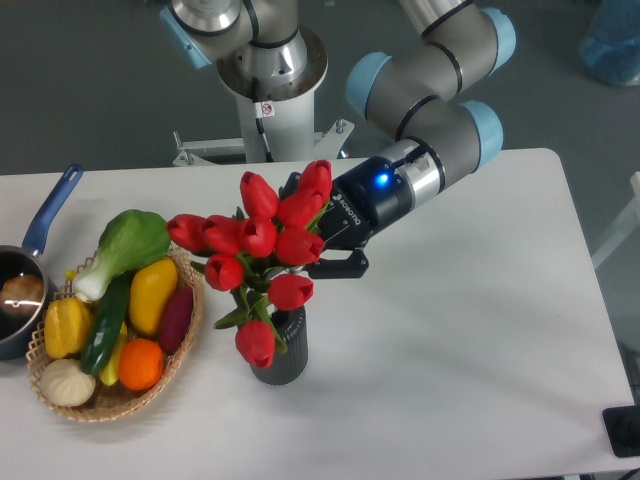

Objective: Insert the flowers into the vase
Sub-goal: 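Lower the tulip stems down into the vase opening, then push the tulips deeper into the vase, adjusting the bunch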

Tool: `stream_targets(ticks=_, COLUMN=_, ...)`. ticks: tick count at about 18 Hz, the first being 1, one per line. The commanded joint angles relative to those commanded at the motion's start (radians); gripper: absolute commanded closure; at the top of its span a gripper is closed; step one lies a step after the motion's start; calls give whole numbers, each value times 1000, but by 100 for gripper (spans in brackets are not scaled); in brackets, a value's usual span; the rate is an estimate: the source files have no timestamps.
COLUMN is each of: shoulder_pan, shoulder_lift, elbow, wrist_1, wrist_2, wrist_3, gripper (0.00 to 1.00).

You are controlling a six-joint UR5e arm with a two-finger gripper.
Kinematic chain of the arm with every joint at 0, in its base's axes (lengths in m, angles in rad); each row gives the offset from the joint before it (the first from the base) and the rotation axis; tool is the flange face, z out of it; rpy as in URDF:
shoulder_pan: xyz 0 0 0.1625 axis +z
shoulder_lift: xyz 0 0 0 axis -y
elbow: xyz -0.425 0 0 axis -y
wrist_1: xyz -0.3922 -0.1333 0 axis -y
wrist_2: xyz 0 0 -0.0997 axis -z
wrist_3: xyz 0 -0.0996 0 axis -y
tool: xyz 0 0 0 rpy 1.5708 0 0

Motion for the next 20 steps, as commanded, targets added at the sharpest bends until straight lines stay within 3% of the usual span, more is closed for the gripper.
stream_targets(ticks=20, shoulder_pan=31, shoulder_lift=-75, elbow=-12, wrist_1=3, wrist_2=1, wrist_3=38, gripper=100)
